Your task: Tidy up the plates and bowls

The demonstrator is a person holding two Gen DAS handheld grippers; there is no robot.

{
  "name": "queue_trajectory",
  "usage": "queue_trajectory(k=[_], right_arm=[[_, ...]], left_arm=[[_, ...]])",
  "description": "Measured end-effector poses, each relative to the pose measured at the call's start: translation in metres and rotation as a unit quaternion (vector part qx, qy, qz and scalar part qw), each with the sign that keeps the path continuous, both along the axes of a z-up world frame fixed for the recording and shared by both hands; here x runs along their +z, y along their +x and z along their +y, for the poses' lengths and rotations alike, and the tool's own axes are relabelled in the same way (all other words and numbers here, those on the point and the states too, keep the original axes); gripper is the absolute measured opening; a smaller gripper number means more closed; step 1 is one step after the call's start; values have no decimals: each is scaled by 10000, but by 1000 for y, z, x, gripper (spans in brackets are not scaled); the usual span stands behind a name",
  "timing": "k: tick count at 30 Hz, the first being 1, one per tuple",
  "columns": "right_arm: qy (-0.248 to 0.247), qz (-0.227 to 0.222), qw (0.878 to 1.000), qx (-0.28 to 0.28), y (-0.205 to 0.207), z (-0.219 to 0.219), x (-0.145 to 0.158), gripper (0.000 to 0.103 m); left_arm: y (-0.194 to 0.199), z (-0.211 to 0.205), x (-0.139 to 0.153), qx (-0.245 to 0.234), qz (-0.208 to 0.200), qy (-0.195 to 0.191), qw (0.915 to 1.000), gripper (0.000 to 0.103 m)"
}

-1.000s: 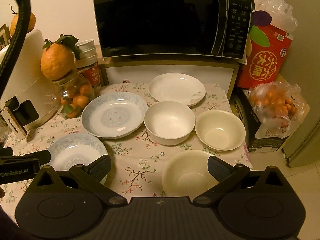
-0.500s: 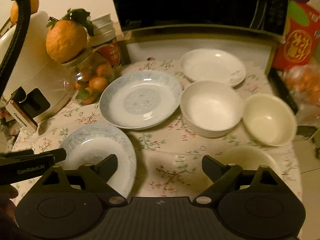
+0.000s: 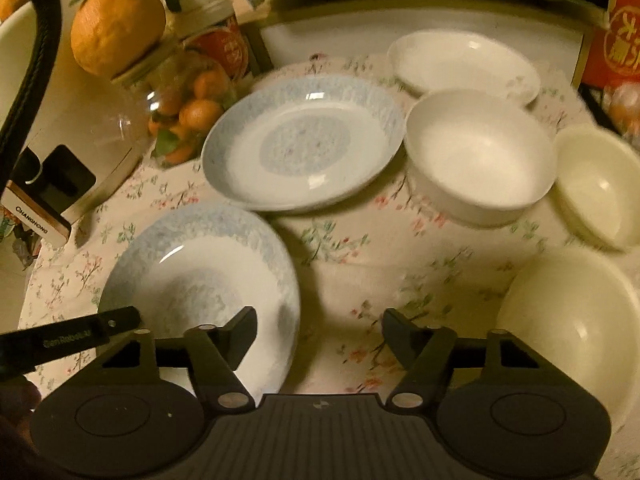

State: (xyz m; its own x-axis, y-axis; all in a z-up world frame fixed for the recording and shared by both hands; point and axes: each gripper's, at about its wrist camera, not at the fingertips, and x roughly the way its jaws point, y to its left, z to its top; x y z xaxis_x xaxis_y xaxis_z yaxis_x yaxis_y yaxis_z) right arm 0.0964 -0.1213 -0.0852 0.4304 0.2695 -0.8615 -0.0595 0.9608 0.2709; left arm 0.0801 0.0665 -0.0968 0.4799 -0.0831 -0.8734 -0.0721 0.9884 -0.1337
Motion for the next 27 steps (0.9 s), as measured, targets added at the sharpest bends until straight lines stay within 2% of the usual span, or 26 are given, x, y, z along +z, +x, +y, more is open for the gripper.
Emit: queue_trajectory(k=[3, 4, 5, 6, 7, 8, 11, 15, 20, 27], right_arm=[[116, 139, 9998, 44, -3, 5, -9, 51], [133, 164, 9998, 49, -4, 7, -12, 48], [-5, -74, 10000, -1, -6, 9, -12, 39], [-15, -102, 9999, 25, -7, 11, -13, 31], [65, -85, 9999, 53, -8, 12, -14, 15], [226, -61, 9997, 43, -9, 13, -13, 13], [113, -98, 9999, -37, -15, 17, -13, 13], [126, -138, 9998, -32, -25, 18, -8, 12], [118, -325, 9994, 67, -44, 20, 12, 12], [41, -363, 9988, 328, -80, 23, 21, 12]], left_arm=[[-2, -4, 1, -207, -111, -17, 9997, 27], [-2, -4, 1, -217, -133, -34, 9997, 27], [-3, -4, 1, -228, -162, -18, 9996, 26], [-4, -4, 1, -247, -209, 8, 9995, 24], [-5, -3, 1, -229, -235, -14, 9995, 23], [-6, -1, 1, -197, -246, -84, 9995, 20], [-9, 9, 3, -111, -195, -280, 9994, 12], [-22, 10, 12, -233, -242, -321, 9989, 11], [-51, 14, 22, -401, -246, -438, 9979, 11], [-86, 22, 20, -502, -147, -368, 9980, 10]])
